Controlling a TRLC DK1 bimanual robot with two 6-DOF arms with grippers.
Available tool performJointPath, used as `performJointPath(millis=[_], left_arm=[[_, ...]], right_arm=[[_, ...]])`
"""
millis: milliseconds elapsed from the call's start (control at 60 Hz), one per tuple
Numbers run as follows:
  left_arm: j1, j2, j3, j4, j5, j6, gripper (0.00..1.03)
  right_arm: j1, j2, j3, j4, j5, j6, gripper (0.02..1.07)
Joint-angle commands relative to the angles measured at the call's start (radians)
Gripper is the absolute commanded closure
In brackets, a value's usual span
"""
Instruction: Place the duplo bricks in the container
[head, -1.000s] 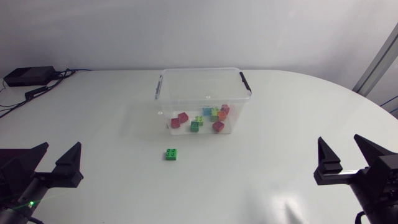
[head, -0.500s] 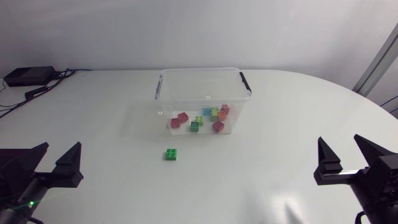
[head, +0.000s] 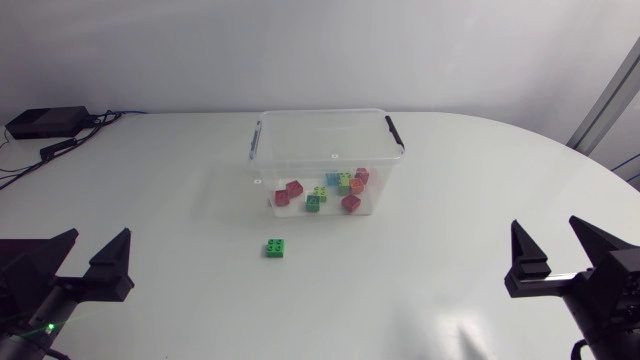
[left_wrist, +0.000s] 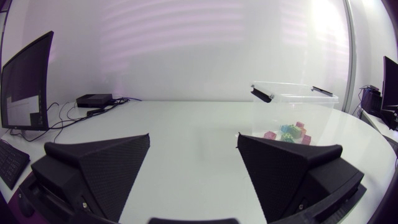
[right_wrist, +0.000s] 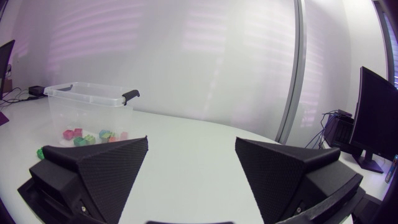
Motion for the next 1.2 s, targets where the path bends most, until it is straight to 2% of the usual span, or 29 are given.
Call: performJointPath(millis=[0,167,317,467,583,683,817,900,983,1083,1183], left_arm=[[-0.007,-0.012,-0.009,-0.025,0.001,-0.007,0.05],[-0.008,-0.013,0.004,-0.011,0.001,0.001,0.05],[-0.018,0.030,0.140,-0.026,0.004,-0.006,0.06],[-0.064,0.249,0.332,-0.062,0.004,-0.029,0.06],[-0.068,0.384,0.422,-0.083,0.004,-0.053,0.06],[-0.116,0.565,0.528,-0.175,-0.004,-0.107,0.06],[-0.176,0.846,0.672,-0.359,-0.007,-0.131,0.06],[-0.222,0.941,0.686,-0.350,-0.005,-0.127,0.10],[-0.255,1.071,0.715,-0.345,0.067,-0.102,0.14],[-0.309,1.235,0.757,-0.319,0.067,-0.121,0.19],[-0.367,1.372,0.810,-0.310,0.064,-0.141,0.19]], right_arm=[[0.009,-0.006,-0.017,-0.003,-0.004,0.020,0.06],[0.012,-0.009,-0.017,-0.002,-0.004,0.017,0.06],[0.041,-0.006,0.035,-0.032,-0.001,0.057,0.06],[0.067,0.024,0.090,-0.031,0.017,0.060,0.06],[0.067,0.113,0.147,-0.032,0.028,0.066,0.06],[0.066,0.212,0.213,-0.052,0.040,0.084,0.06],[0.066,0.307,0.283,-0.089,0.045,0.132,0.06],[0.066,0.322,0.297,-0.109,0.046,0.166,0.06],[0.069,0.320,0.294,-0.111,0.046,0.176,0.06],[0.067,0.310,0.277,-0.114,0.048,0.176,0.06],[0.066,0.270,0.243,-0.129,0.048,0.173,0.06]])
